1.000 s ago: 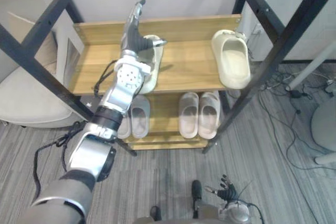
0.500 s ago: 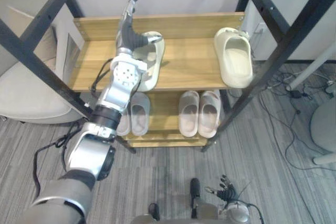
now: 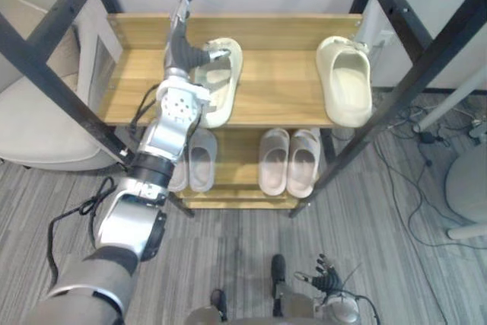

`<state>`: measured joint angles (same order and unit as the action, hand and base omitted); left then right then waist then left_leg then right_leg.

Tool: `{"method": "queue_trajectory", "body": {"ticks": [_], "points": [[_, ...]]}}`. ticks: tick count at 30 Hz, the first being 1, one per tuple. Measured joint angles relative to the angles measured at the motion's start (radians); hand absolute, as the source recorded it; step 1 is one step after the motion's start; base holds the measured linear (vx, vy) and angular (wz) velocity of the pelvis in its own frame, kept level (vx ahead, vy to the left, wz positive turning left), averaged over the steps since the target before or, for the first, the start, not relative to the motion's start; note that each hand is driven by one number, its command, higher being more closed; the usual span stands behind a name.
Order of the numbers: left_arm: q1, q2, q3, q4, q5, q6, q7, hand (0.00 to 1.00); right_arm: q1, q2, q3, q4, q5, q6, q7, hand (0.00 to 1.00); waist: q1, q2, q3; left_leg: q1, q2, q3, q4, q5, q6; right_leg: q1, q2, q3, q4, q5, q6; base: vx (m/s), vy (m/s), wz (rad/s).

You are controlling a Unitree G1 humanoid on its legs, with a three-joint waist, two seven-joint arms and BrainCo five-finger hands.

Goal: Organize the slippers on the shoe rack

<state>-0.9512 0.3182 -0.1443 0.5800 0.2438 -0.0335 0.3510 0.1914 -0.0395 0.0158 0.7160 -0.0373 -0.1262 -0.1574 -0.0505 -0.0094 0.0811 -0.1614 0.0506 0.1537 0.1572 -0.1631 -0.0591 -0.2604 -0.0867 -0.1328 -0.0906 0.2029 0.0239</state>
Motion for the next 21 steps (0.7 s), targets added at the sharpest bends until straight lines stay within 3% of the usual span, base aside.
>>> {"method": "queue_trajectory", "body": {"ticks": [21], "points": [[-0.055,0.01,0.01,0.03,0.083,0.001,-0.003,0.0,-0.018,0.0,0.008,-0.001,0.0,0.0,-0.001,0.0,0.008,-0.003,0.028,-0.049,0.015,0.022,0.062,-0.028,-0.002,-0.032,0.011,0.015,0.0,0.011,-0.004,0.01,0.006,-0.03]]}}
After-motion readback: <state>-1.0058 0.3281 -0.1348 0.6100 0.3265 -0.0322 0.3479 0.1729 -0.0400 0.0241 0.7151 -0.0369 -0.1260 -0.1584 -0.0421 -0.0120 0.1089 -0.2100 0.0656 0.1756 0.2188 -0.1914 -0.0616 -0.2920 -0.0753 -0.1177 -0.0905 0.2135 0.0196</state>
